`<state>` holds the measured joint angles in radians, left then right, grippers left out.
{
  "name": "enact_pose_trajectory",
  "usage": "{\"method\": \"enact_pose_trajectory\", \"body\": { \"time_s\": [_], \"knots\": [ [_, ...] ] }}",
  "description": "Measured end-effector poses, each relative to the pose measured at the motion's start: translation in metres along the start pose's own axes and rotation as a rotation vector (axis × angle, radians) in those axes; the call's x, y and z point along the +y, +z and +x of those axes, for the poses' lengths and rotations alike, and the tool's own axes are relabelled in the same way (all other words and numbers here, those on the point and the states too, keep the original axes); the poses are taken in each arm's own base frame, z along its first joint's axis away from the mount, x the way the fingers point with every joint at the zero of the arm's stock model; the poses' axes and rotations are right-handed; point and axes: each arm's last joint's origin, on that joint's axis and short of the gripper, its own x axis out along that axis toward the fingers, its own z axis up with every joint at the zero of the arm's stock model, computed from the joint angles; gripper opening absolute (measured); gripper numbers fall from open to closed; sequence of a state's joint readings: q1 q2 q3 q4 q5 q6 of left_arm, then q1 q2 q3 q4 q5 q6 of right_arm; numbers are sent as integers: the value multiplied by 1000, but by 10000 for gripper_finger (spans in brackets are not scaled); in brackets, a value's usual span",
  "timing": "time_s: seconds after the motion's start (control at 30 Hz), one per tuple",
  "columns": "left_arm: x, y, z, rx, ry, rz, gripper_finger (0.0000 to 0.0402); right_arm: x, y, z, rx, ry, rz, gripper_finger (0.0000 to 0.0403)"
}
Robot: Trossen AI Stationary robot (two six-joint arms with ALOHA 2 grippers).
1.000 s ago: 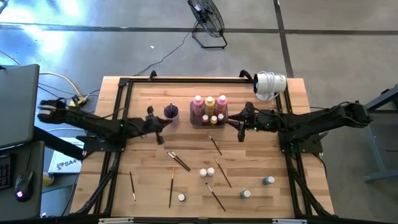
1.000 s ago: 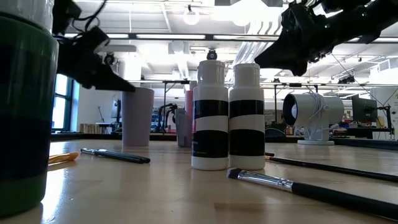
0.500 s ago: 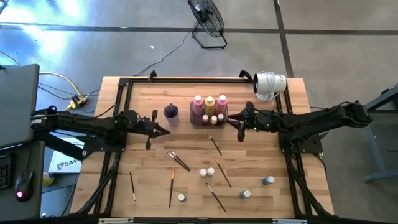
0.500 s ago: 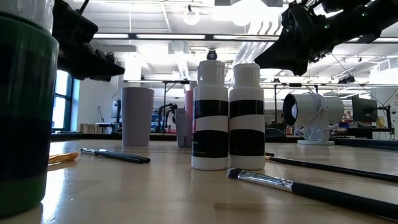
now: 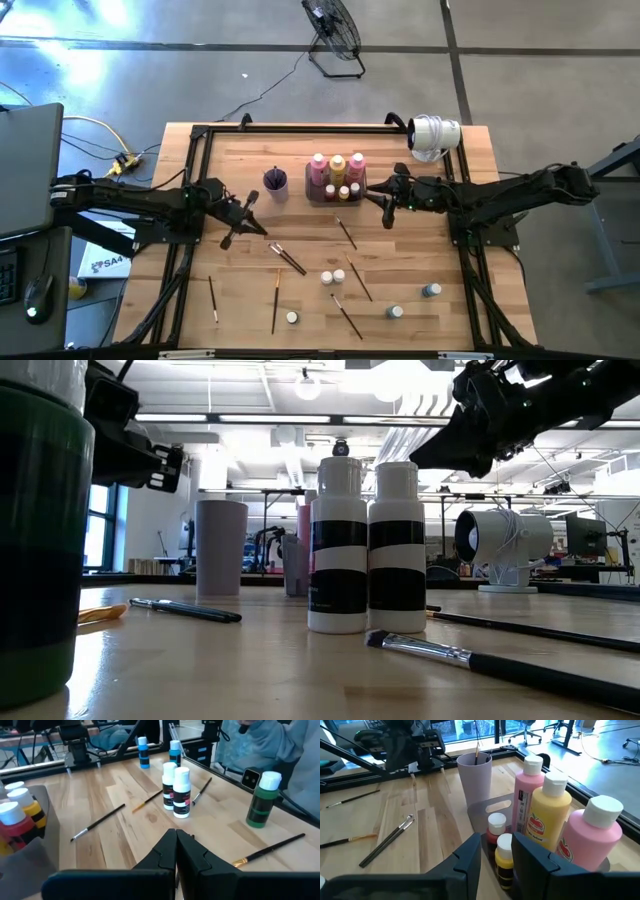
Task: Pick & Place Paint Supplies
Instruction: Put the small green paint bottle into the gray bin
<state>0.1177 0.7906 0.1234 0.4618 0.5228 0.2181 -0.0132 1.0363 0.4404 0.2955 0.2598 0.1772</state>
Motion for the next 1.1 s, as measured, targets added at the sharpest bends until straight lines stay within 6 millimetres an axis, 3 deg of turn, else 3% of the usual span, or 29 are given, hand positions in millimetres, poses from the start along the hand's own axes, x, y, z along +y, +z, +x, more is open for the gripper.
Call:
{"method": "enact_pose_trajectory", "body": {
  "time_s": [0.83, 1.1],
  "knots": [
    [0, 1, 0, -7, -9, 9, 0, 0, -1, 0, 9, 8, 9, 100],
    [2, 8, -1, -71, 38, 3, 0, 5, -2, 0, 51, 163, 68, 100]
  ]
}}
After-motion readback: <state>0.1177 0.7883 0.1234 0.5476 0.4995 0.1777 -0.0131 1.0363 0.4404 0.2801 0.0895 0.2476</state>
